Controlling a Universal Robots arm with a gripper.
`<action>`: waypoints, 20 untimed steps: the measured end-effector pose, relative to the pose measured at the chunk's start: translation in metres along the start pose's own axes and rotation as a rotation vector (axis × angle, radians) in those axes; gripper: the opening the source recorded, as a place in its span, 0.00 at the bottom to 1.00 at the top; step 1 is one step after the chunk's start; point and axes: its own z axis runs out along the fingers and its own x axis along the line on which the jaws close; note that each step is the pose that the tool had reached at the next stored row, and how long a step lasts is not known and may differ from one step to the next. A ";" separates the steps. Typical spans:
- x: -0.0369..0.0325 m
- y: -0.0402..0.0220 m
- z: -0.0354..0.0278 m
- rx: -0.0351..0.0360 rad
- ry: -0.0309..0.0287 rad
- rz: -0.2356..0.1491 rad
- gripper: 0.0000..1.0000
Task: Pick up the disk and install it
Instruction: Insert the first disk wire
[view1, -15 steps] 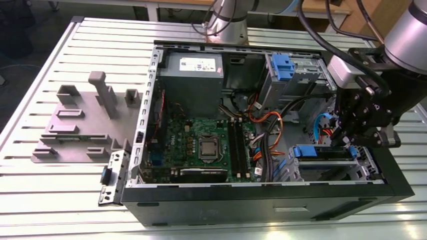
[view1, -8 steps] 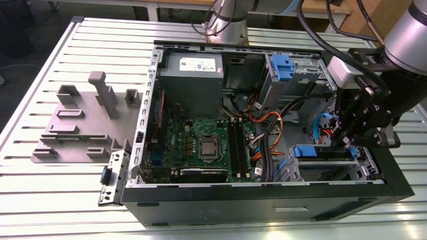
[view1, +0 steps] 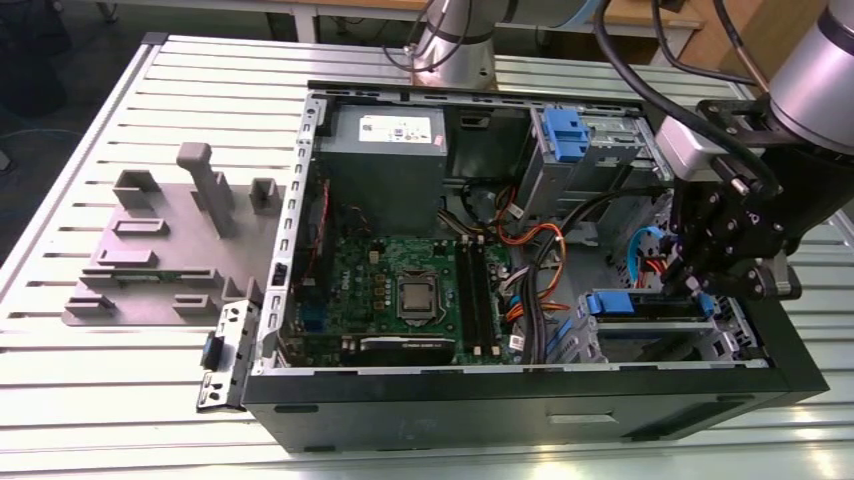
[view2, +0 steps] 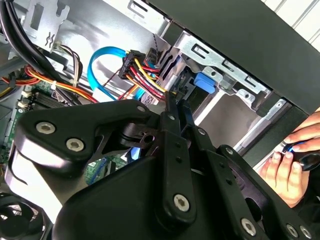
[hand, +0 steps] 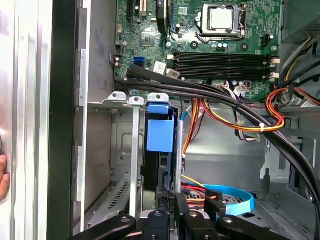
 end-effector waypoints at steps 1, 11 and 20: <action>0.0002 0.0000 0.0002 0.0000 0.0000 0.000 0.17; 0.0018 0.0001 0.0013 0.0000 0.0000 0.000 0.17; 0.0021 0.0000 0.0003 0.0002 -0.0002 -0.001 0.17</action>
